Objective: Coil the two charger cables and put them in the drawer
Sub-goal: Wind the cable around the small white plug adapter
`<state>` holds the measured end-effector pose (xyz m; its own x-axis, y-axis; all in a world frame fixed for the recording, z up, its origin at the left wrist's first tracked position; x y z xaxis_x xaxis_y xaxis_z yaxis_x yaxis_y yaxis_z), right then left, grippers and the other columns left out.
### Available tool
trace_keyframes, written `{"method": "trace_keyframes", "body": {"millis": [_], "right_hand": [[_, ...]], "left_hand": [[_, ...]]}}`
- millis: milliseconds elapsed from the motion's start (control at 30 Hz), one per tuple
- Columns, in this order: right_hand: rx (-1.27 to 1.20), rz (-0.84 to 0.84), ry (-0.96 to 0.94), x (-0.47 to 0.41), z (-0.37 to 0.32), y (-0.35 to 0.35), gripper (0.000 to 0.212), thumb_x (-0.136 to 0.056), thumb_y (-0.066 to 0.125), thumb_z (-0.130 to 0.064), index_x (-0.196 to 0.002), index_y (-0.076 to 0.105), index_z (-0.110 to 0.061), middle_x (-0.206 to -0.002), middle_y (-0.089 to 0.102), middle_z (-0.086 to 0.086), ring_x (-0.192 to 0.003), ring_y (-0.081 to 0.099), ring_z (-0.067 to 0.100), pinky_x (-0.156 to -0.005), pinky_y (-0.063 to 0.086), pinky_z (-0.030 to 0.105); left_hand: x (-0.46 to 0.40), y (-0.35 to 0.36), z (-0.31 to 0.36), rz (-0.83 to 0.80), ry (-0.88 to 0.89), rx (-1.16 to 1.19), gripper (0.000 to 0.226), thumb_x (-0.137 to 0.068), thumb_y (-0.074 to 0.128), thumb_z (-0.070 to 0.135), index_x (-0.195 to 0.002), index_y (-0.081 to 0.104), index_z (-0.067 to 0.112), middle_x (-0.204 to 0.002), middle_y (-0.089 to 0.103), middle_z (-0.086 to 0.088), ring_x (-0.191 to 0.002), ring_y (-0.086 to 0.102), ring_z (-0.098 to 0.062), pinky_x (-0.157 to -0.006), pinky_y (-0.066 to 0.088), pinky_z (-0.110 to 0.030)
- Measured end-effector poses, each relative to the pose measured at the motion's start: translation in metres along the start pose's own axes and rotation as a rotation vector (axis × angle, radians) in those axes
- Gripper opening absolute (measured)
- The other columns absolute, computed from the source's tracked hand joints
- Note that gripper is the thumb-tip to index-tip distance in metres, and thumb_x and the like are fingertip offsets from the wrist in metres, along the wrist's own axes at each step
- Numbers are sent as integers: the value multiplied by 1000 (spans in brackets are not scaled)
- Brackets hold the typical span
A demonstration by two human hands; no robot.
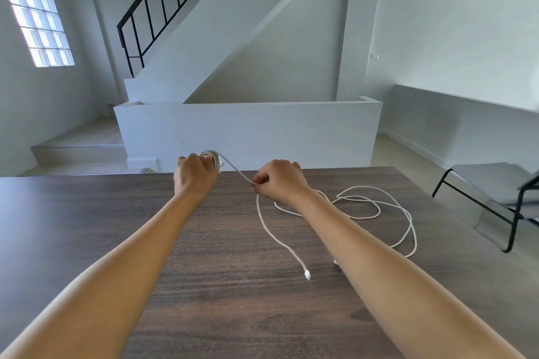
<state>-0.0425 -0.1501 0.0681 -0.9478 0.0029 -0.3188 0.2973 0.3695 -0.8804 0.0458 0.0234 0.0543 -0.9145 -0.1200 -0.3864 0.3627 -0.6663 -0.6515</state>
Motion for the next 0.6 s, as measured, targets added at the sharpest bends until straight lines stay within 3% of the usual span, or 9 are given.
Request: {"method": "trace_keyframes", "body": {"millis": [67, 133, 233, 300, 367, 467, 533, 600], "right_hand": [[24, -42, 21, 2, -1, 0, 14, -86, 64, -26, -95, 75, -29, -93, 73, -8, -96, 62, 13, -100, 28, 37], [42, -82, 30, 2, -1, 3, 14, -86, 64, -28, -94, 75, -28, -89, 74, -8, -94, 62, 12, -102, 27, 37], [61, -173, 38, 1, -1, 11, 19, -91, 57, -35, -95, 75, -29, -84, 74, -10, -95, 62, 10, -100, 28, 37], [74, -242, 41, -1, -2, 16, 24, -93, 52, -38, -97, 74, -31, -83, 74, -11, -101, 59, 9, -99, 30, 37], [71, -270, 49, -4, -1, 17, 26, -93, 52, -40, -92, 74, -28, -83, 71, -8, -104, 57, 15, -100, 31, 38], [32, -319, 66, -5, 6, 15, 29, -94, 52, -40, -90, 75, -23, -93, 72, -1, -98, 59, 17, -95, 36, 37], [-105, -323, 85, -3, 10, 13, 31, -94, 54, -37, -85, 76, -17, -90, 74, 4, -80, 60, 12, -83, 43, 30], [-225, -309, 97, -1, 14, 10, 31, -92, 59, -36, -83, 75, -11, -78, 72, 8, -54, 55, 0, -61, 42, 21]], "left_hand": [[-2, -3, -1, 15, -87, 125, 41, -91, 37, 30, -55, 39, 10, -69, 45, -15, -56, 40, -25, -51, 29, -27], [-6, -7, 0, 12, -212, 291, 43, -93, 42, 30, -54, 41, 12, -61, 47, -9, -54, 42, -23, -50, 33, -27], [-12, -5, 7, -77, -446, 764, 24, -93, 55, 25, -80, 61, 5, -82, 67, -9, -68, 64, -20, -67, 56, -30], [-11, -5, 16, -176, -536, 1093, 13, -93, 58, 16, -91, 58, 3, -91, 64, -10, -76, 64, -18, -67, 57, -31], [-9, -7, 21, -288, -553, 1269, 10, -94, 57, 13, -91, 57, 4, -90, 61, -11, -79, 61, -18, -58, 56, -28], [-1, -14, 26, -459, -516, 1391, 14, -95, 54, 16, -92, 58, 2, -85, 58, -9, -75, 57, -17, -57, 58, -24], [3, -18, 26, -576, -461, 1396, 20, -97, 50, 18, -93, 59, 1, -84, 57, -10, -74, 56, -18, -57, 56, -22], [5, -23, 24, -672, -396, 1356, 28, -98, 47, 20, -87, 65, 1, -83, 59, -11, -72, 58, -19, -59, 56, -22]]}}
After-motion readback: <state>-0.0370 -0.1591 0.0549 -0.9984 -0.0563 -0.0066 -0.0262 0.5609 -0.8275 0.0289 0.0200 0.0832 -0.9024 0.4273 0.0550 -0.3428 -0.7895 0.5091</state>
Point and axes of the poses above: each hand's wrist, its own x-axis away from the middle knuckle, its own y-axis out of the palm, z = x × y, the point moved 2 cm from there along -x, towards the middle knuckle
